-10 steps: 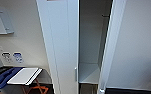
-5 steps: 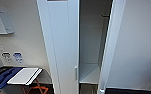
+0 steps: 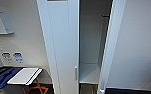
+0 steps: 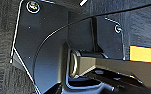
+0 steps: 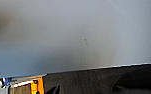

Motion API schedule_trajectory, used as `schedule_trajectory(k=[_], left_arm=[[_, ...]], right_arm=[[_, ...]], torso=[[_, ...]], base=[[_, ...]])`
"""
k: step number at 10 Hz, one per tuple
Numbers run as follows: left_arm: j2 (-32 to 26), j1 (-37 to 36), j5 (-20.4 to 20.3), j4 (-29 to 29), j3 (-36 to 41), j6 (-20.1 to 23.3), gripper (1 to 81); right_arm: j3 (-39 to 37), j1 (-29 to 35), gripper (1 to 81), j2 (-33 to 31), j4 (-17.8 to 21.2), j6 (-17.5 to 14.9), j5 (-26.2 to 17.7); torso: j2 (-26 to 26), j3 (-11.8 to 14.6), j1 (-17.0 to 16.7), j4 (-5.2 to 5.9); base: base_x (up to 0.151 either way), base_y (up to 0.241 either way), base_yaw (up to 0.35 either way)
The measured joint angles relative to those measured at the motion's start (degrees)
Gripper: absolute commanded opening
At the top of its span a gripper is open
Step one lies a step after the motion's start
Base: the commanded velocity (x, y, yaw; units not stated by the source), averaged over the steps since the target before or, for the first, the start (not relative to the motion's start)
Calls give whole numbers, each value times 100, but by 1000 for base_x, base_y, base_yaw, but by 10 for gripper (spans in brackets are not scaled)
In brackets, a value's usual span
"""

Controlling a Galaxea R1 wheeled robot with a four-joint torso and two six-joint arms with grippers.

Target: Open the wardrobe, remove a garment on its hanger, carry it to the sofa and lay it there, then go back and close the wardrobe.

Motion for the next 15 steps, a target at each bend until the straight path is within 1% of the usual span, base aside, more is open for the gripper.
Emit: schedule_trajectory(k=[1,3,4,7,9,10,11,12,13,15], left_arm=[[94,56,-52,88,-94,1,811],[111,72,-110,190,-108,1,811],[111,69,-127,208,-117,1,811],[94,69,-124,210,-124,-2,811],[102,72,-129,212,-127,0,811],[96,72,-129,212,-127,0,811],[98,72,-130,210,-127,0,811],[96,74,-129,210,-127,0,811],[96,74,-129,210,-127,0,811],[96,76,-130,208,-127,-2,811]], right_arm=[[0,28,811,61,-20,-9,-6],[134,41,811,157,-397,-17,-57],[173,46,811,197,-511,-15,-66],[85,-90,811,20,-538,-9,-255],[82,-312,811,-332,-528,46,-388],[77,-312,811,-527,-475,182,-404],[44,-269,811,-692,-318,396,-421],[0,-173,811,-824,-69,645,-427],[-37,-13,811,-900,115,809,-416],[-28,364,811,-902,335,1050,-351]], torso=[[0,0,0,0],[0,0,-2,0],[0,0,-2,0],[0,2,-5,0],[0,2,-5,0],[0,2,-7,0],[0,2,-7,0],[0,2,-7,0],[0,2,-7,0],[0,2,-7,0]], base=[[0,0,0],[0,0,0],[0,0,0],[0,0,0],[0,0,0],[0,0,0],[0,0,0],[0,0,0],[0,0,0],[0,0,0]])
